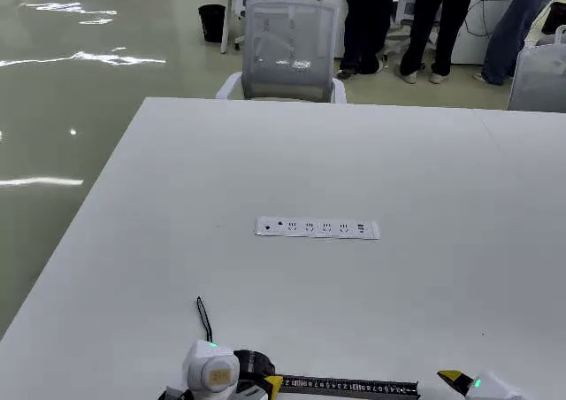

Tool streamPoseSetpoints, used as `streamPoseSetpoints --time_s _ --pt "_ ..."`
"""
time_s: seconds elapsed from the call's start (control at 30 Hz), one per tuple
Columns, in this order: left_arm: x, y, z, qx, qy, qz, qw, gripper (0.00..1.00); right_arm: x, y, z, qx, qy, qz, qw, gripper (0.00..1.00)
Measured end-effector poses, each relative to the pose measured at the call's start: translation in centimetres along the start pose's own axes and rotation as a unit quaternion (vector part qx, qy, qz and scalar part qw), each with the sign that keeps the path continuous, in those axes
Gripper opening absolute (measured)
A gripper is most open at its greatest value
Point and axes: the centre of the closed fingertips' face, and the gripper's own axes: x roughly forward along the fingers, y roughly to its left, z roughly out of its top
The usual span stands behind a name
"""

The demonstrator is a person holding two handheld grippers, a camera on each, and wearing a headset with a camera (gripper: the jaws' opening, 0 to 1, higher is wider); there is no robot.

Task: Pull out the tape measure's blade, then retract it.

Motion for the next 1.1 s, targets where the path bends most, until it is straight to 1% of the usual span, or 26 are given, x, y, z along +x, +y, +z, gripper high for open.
streamPoseSetpoints --time_s 0.07,0.1,0.17,0.27,0.37,0.5,0.6,0.67,0.73,0.87,0.9,0.97,1.03,1.1 --pt "0.1 0.0 -0.1 -0.009 0.0 0.005 0.9999 0.87 0.2 0.0 -0.3 -0.018 0.011 0.004 0.9998 0.59" --pt "0.2 0.1 -0.1 -0.012 0.0 0.012 0.9999 0.87 0.4 0.0 -0.4 -0.021 0.012 0.005 0.9997 0.58" --pt "0.5 0.2 -0.1 -0.016 -0.003 0.017 0.9997 0.87 0.6 -0.1 -0.3 -0.021 0.012 0.007 0.9997 0.57" --pt "0.7 0.4 -0.1 -0.02 -0.002 0.023 0.9995 0.86 0.7 -0.2 -0.1 -0.027 0.014 0.008 0.9995 0.56" --pt "1.0 0.2 0.0 -0.028 -0.001 0.024 0.9993 0.89 1.0 -0.3 0.1 -0.032 0.015 0.011 0.9993 0.53" --pt "1.1 0.0 -0.6 -0.017 0.008 0.029 0.9994 0.84 1.6 -0.3 0.2 -0.036 0.017 0.017 0.999 0.5" --pt "1.1 -0.1 -0.8 -0.02 0.01 0.03 0.9993 0.82 2.0 -0.1 0.3 -0.044 0.02 0.022 0.9986 0.47" --pt "1.4 -0.3 -1.0 -0.022 0.013 0.025 0.9994 0.82 2.1 0.0 0.4 -0.049 0.022 0.024 0.9983 0.46" --pt "1.5 -0.2 -0.9 -0.012 0.012 0.026 0.9995 0.82 2.3 0.1 0.5 -0.052 0.023 0.026 0.9981 0.45" --pt "1.7 0.1 -1.3 -0.014 0.019 0.028 0.9993 0.78 2.6 0.2 0.7 -0.061 0.026 0.028 0.9974 0.42" --pt "1.7 0.0 -1.2 -0.016 0.018 0.025 0.9994 0.78 2.6 0.2 0.7 -0.063 0.027 0.029 0.9972 0.41" --pt "1.7 0.0 -1.2 -0.01 0.017 0.026 0.9995 0.78 2.8 0.2 0.6 -0.064 0.029 0.031 0.9971 0.4" --pt "1.7 0.0 -1.0 -0.015 0.014 0.025 0.9995 0.78 2.9 0.2 0.5 -0.066 0.032 0.031 0.9968 0.38" --pt "1.7 0.1 -0.9 -0.017 0.015 0.028 0.9994 0.77 3.0 0.3 0.3 -0.067 0.036 0.032 0.9966 0.37"
